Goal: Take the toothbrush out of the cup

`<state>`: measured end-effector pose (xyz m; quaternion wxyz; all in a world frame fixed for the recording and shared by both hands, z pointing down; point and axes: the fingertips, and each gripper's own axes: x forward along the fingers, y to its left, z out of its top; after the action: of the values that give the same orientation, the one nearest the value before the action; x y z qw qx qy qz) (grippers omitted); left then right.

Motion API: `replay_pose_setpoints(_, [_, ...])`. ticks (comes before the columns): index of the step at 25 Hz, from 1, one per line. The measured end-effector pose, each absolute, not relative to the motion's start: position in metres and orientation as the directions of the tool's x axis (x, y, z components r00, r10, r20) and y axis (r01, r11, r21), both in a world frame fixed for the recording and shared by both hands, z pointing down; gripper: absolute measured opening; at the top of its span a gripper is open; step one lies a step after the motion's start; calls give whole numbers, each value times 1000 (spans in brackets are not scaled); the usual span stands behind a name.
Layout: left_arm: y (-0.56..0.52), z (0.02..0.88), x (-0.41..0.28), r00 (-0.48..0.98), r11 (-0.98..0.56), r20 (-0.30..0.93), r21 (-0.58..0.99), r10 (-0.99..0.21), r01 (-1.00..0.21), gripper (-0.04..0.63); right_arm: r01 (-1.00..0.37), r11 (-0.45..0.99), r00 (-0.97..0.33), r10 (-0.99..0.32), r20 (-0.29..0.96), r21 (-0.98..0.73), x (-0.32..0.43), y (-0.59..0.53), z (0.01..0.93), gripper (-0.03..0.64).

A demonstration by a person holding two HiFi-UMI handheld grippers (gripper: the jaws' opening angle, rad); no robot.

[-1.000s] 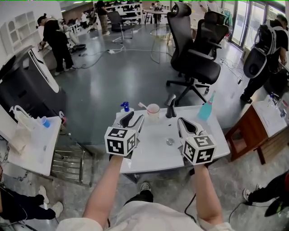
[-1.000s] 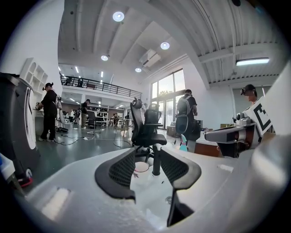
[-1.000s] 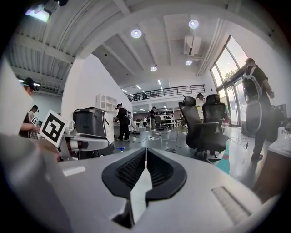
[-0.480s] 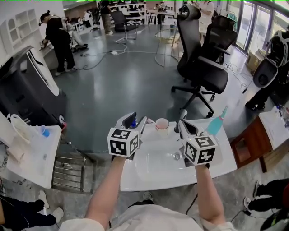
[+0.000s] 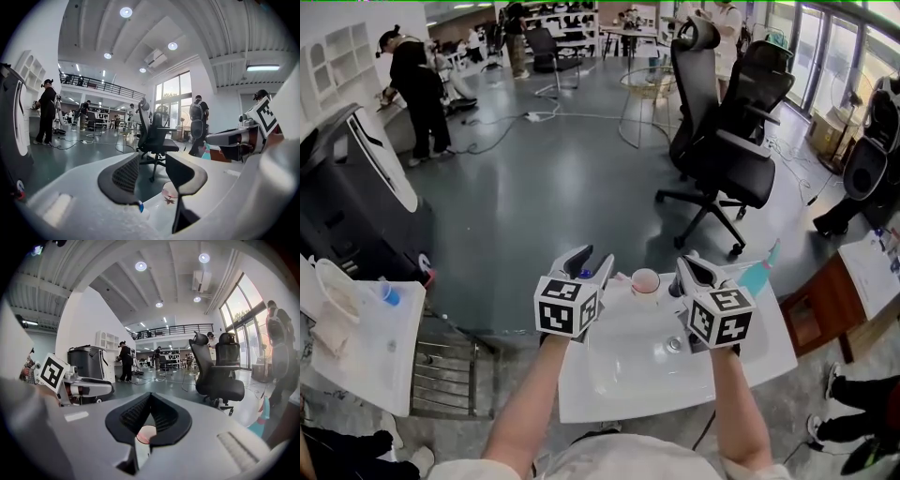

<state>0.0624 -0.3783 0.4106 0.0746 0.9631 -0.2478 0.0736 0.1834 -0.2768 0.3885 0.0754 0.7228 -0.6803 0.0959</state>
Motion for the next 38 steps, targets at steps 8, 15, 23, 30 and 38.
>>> replay_pose_setpoints(8, [-391, 410, 66, 868, -869, 179, 99, -464, -485, 179, -998, -63, 55, -970, 237, -25, 190, -293, 389, 3])
replay_pose_setpoints(15, [-394, 412, 67, 850, -853, 181, 85, -495, -515, 179, -999, -25, 17, -973, 229, -31, 194, -298, 395, 3])
replay_pose_setpoints(23, [-386, 411, 83, 804, -807, 193, 79, -563, -585, 179, -997, 64, -71, -972, 222, -40, 216, -300, 395, 3])
replay_pose_setpoints(30, [-383, 407, 94, 753, -754, 191, 83, -629, -651, 179, -989, 142, -147, -965, 218, -37, 236, -304, 388, 3])
replay_pose_setpoints(38, [-377, 410, 101, 714, -716, 205, 78, -670, -694, 179, -978, 201, -207, -956, 206, -49, 247, -306, 385, 3])
